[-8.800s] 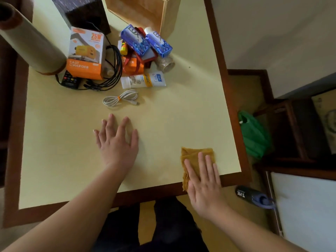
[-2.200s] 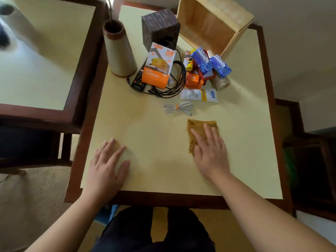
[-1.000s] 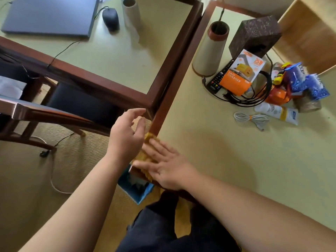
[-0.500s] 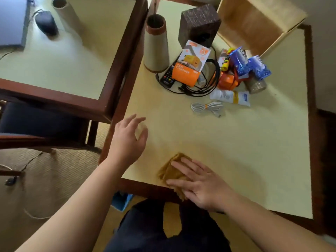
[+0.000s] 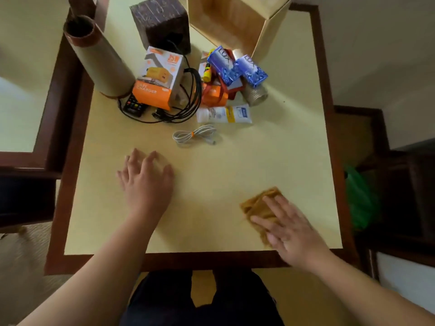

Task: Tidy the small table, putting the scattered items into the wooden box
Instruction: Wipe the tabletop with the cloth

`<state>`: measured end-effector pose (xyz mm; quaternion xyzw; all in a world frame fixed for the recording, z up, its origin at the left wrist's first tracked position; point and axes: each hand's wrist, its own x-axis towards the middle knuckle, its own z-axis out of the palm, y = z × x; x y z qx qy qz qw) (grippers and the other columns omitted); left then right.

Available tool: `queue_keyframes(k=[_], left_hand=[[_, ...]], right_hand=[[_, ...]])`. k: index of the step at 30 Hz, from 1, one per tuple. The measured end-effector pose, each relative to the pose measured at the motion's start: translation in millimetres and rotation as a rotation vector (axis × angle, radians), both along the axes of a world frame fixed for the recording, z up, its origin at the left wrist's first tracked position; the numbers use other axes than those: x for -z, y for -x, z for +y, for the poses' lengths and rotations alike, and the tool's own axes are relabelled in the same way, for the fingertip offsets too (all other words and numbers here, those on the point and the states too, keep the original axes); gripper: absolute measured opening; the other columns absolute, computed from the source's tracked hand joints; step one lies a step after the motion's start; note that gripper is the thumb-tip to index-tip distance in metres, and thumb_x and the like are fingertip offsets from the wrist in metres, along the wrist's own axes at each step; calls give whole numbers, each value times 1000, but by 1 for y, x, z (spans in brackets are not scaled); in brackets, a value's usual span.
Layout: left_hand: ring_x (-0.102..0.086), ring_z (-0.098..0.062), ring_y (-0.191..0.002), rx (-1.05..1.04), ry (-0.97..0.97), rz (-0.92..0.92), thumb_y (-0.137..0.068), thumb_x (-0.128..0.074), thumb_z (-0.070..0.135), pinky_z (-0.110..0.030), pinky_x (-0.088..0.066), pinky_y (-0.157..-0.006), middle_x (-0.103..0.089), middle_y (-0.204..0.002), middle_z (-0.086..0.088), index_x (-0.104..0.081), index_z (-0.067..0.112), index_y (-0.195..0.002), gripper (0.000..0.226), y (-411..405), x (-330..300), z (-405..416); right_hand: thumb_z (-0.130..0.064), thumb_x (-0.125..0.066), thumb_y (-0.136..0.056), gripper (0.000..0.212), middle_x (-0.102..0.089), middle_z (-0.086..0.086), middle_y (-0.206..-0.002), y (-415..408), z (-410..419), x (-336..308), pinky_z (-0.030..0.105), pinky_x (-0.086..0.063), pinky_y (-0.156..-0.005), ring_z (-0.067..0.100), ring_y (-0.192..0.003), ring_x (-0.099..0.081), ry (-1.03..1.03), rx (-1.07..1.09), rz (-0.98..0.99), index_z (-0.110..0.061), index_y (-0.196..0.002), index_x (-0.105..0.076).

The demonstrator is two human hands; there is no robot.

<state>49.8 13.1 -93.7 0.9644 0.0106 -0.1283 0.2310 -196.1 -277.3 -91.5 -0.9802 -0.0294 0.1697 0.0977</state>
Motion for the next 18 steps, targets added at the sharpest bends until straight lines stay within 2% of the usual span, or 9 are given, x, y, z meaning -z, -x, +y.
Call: queue_keyframes(k=[3,5,7,9,11,13,15,18], left_hand=[[-7,-24,-159,12,5,-21,-99,-54,55,-48,2,-128,-17,-171,-7,-49,32,-148,55,12,5,-23],[-8,-25,-159,9,-5,-33,-99,-53,55,-48,3,-128,-18,-171,-7,-48,30,-149,56,20,8,-39],[-8,-25,-159,-25,-15,-39,-100,-51,54,-49,4,-128,-18,-171,-7,-46,27,-151,58,26,10,-53],[-7,-25,-159,-45,-28,-58,-101,-49,53,-49,4,-128,-18,-171,-7,-45,27,-152,58,29,12,-66],[-6,-24,-159,-37,-38,-84,-101,-46,53,-50,3,-128,-17,-172,-7,-41,28,-155,59,29,14,-79],[-2,-20,-159,-33,-62,-72,-102,-39,56,-48,6,-128,-11,-173,-5,-31,31,-160,63,28,17,-87],[2,-17,-159,-30,-105,-61,-101,-34,58,-46,9,-127,-6,-174,-2,-24,33,-162,66,27,18,-88],[2,-17,-159,-32,-128,-74,-101,-34,59,-46,8,-128,-7,-174,-1,-24,33,-161,67,28,19,-88]], right_hand=[[-57,-2,-107,52,33,-8,-168,-40,-90,-3,56,-3,-129,21,-155,30,105,529,93,-58,-158,11],[-54,-3,-108,55,30,-2,-169,-92,-104,2,55,1,-129,27,-156,27,121,779,68,-52,-160,11],[-49,-8,-109,56,25,6,-171,-134,-83,10,54,4,-128,33,-157,22,97,882,66,-48,-162,11],[-45,-10,-109,57,23,9,-172,-141,-35,15,54,1,-128,35,-158,20,77,679,43,-47,-161,14],[-46,-17,-109,59,22,5,-172,-102,15,12,51,3,-129,33,-157,22,12,265,11,-51,-160,12],[-47,-30,-109,61,15,1,-174,-41,19,7,48,4,-129,31,-159,17,-39,-69,22,-54,-161,1],[-45,-38,-109,62,7,0,-175,9,-24,7,50,-2,-127,30,-161,9,-41,-186,27,-54,-162,-7],[-44,-34,-107,60,3,1,-176,33,-106,0,56,-13,-125,29,-161,5,14,-76,66,-52,-162,-12]])
